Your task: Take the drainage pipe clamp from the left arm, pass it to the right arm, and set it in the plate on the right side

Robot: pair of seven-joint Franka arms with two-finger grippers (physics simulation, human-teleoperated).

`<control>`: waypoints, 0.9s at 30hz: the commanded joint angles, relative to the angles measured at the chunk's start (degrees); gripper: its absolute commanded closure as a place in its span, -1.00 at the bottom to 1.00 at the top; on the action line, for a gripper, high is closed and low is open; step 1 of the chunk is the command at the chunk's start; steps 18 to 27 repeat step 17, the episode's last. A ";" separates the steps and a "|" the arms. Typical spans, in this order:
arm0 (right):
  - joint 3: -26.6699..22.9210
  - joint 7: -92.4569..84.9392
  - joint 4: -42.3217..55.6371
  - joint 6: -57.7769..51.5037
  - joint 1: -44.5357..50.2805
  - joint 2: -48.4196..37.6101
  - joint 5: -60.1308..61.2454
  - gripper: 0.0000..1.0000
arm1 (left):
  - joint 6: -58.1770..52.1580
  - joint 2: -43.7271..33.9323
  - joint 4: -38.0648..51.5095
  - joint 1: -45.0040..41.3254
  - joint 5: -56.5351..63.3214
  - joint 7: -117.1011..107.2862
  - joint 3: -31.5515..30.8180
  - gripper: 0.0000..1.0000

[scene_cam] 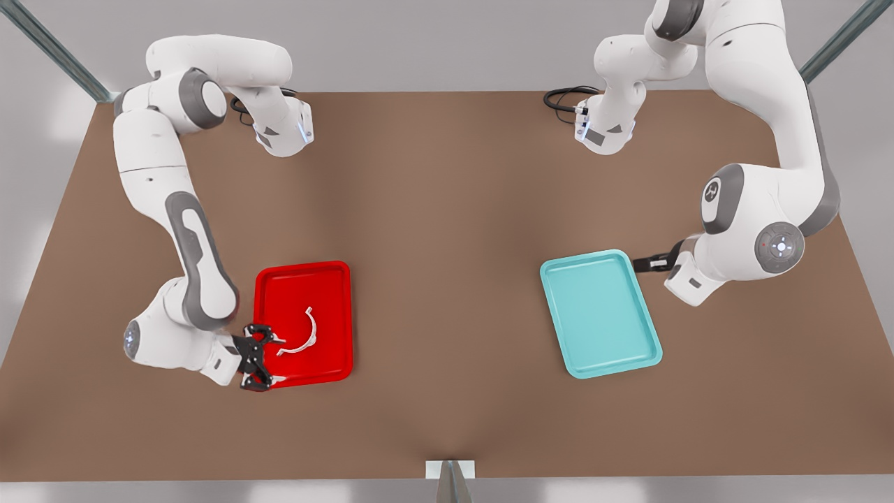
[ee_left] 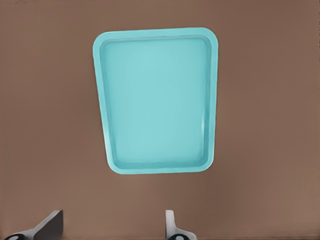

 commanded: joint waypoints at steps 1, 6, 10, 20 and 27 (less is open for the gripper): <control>0.01 42.95 6.82 -14.31 0.66 -0.72 -14.53 -1.00 | -1.72 -0.23 0.03 0.00 -0.08 11.47 -0.01 -0.99; -0.08 106.26 3.84 -30.50 2.07 -19.26 -23.05 -1.00 | -3.91 -0.93 0.91 -0.44 0.09 11.21 -0.19 -1.00; -1.66 110.22 -4.33 -35.44 -0.48 -32.10 -21.12 -1.00 | -3.92 -0.67 0.82 -0.44 0.01 10.85 -0.54 -1.00; -2.63 113.73 -2.75 -35.86 -2.24 -30.61 -18.84 -1.00 | -4.18 -0.84 4.51 0.18 -0.61 5.42 -1.86 -1.00; -2.63 113.73 -2.75 -35.86 -2.24 -30.61 -18.84 -1.00 | -4.18 -0.84 4.51 0.18 -0.61 5.42 -1.86 -1.00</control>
